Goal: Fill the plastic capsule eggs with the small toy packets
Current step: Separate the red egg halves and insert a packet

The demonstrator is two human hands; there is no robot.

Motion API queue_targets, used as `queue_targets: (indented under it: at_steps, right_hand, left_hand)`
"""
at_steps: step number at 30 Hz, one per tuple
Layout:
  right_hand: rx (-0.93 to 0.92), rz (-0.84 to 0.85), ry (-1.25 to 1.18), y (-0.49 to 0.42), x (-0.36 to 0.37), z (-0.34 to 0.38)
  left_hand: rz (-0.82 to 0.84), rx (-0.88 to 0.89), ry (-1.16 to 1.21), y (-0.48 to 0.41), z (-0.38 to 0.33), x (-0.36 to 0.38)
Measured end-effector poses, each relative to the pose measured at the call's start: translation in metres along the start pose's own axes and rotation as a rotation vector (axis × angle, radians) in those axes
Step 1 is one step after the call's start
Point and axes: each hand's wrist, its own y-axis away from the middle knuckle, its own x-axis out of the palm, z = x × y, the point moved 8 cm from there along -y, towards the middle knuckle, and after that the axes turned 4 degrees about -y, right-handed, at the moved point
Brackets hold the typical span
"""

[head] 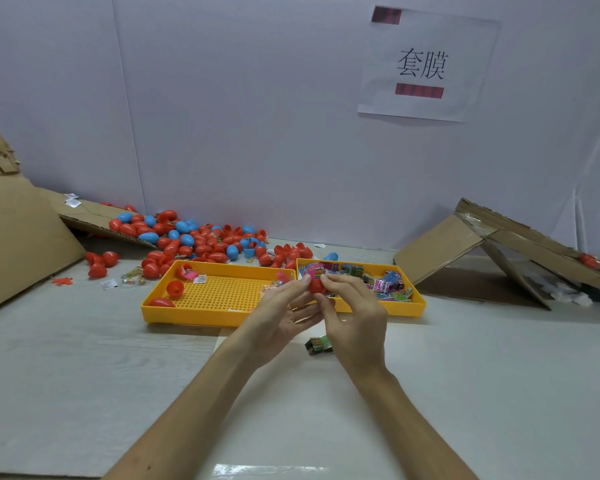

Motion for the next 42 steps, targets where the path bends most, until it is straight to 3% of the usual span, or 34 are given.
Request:
queue_targets:
  at_steps: [18,42]
  right_hand:
    - [0.101,0.050,-0.054,0.0012,0.0034,-0.0068]
    - [0.050,0.007,-0.054,0.0010,0.0001,-0.0047]
  left_hand:
    - [0.023,-0.001,-0.002,-0.0005,0.0004,-0.0003]
    - [0.041,-0.005,-0.013,0.0011,-0.0003,0.0035]
